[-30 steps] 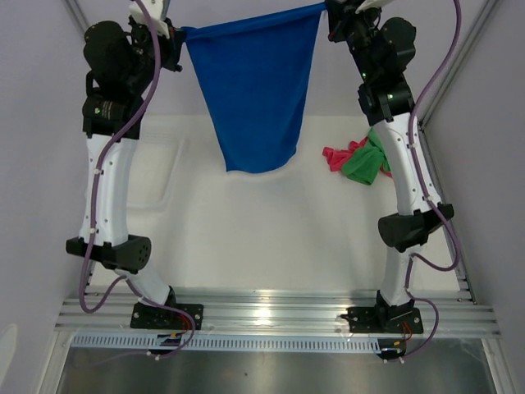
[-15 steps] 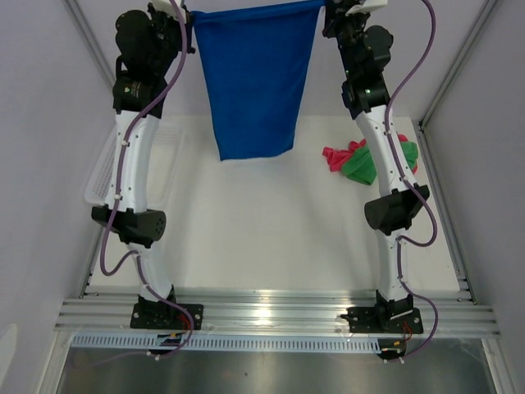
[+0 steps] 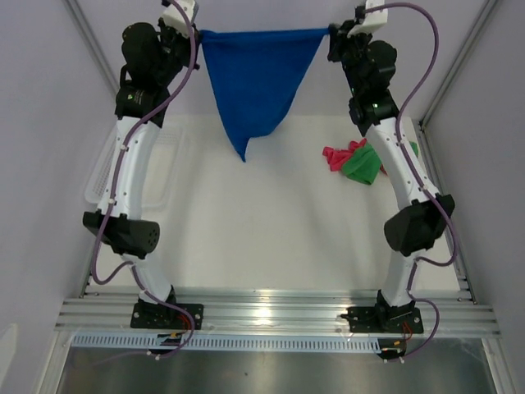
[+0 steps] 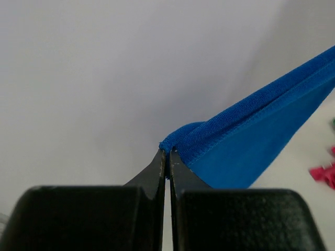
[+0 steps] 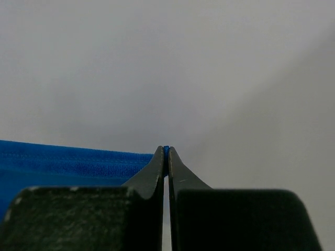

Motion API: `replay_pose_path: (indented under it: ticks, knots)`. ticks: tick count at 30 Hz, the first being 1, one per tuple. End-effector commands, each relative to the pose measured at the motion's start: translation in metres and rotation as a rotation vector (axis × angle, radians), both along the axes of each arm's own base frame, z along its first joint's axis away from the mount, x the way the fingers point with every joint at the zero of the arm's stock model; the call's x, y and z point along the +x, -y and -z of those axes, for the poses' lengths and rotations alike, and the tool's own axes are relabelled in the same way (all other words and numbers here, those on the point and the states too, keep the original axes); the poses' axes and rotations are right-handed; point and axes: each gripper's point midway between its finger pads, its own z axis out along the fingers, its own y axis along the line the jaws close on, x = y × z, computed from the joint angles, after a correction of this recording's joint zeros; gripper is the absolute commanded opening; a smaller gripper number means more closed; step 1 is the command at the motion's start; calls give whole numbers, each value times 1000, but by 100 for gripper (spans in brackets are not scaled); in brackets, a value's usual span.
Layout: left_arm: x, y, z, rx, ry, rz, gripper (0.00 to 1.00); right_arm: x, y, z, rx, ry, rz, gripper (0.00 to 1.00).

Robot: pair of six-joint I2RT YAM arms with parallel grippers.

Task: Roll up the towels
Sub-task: Flatten the towel

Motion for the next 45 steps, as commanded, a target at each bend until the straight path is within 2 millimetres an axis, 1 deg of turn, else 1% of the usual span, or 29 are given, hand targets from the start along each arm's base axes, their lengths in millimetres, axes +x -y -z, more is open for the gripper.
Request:
replay_pose_path:
  ticks: [1, 2, 3, 4, 8, 9, 11, 12, 13, 14, 15, 16, 17, 18, 19, 20, 22, 24, 27, 29, 30, 31, 32, 33, 34, 35, 36, 41, 45]
  knots:
    - [-41, -47, -19, 78, 42, -111, 1, -55, 94, -34, 50, 87, 278, 0]
    - [-45, -47, -14, 85, 30, -102, 1, -60, 95, -24, 42, 67, 278, 0]
    - [-42, -45, 9, 99, -22, -92, 1, -67, 94, -15, 32, 50, 276, 0]
    - [-46, -44, 12, 102, -29, -86, 1, -81, 96, 2, 20, 22, 278, 0]
    - [-71, -39, 31, 121, -96, -31, 1, -116, 107, 40, 37, -45, 287, 0]
    - [-72, -37, 50, 127, -143, -14, 1, -123, 107, 47, 36, -56, 276, 0]
    - [-91, -37, 49, 122, -149, -3, 1, -142, 101, 73, 22, -106, 246, 0]
    - [-94, -36, 63, 127, -181, 11, 1, -148, 102, 80, 19, -118, 246, 0]
    - [-104, -35, 60, 122, -177, 23, 1, -154, 102, 90, 14, -145, 247, 0]
    - [-111, -34, 66, 120, -206, 34, 1, -160, 102, 108, 11, -184, 257, 0]
    - [-123, -30, 76, 113, -255, 63, 1, -176, 109, 104, 35, -187, 265, 0]
    - [-124, -27, 78, 104, -263, 81, 1, -183, 110, 108, 53, -199, 258, 0]
    - [-137, -26, 87, 102, -307, 94, 1, -190, 111, 112, 62, -214, 254, 0]
    - [-142, -25, 109, 96, -371, 105, 1, -205, 112, 113, 87, -216, 242, 0]
    - [-150, -22, 118, 90, -400, 128, 0, -212, 112, 124, 83, -253, 235, 0]
    - [-166, -22, 116, 87, -396, 139, 1, -219, 110, 130, 80, -270, 215, 0]
    - [-179, -21, 141, 94, -448, 155, 1, -237, 103, 153, 69, -330, 175, 0]
    - [-195, -24, 139, 94, -438, 153, 1, -245, 100, 166, 52, -374, 156, 0]
    - [-202, -29, 121, 77, -396, 120, 1, -251, 101, 153, 42, -362, 154, 0]
    - [-203, -32, 109, 63, -370, 100, 1, -253, 100, 124, 47, -324, 140, 0]
    - [-205, -32, 87, 50, -326, 96, 1, -255, 96, 115, 41, -321, 117, 0]
    - [-207, -33, 84, 44, -332, 91, 1, -257, 95, 90, 47, -282, 103, 0]
    - [-209, -33, 79, 39, -333, 91, 1, -259, 92, 79, 45, -268, 89, 0]
    - [-215, -33, 55, 29, -288, 97, 1, -261, 91, 72, 39, -265, 81, 0]
    - [-217, -32, 51, 28, -289, 100, 1, -264, 89, 62, 34, -251, 68, 0]
    - [-223, -33, 49, 30, -296, 102, 1, -269, 88, 43, 30, -216, 58, 0]
    - [-228, -34, 40, 31, -278, 102, 1, -272, 88, 39, 19, -215, 52, 0]
    - [-246, -38, 36, 64, -267, 94, 1, -293, 87, 10, 3, -164, 16, 0]
    - [-262, -45, 14, 70, -196, 71, 1, -307, 92, -11, 11, -125, 10, 0]
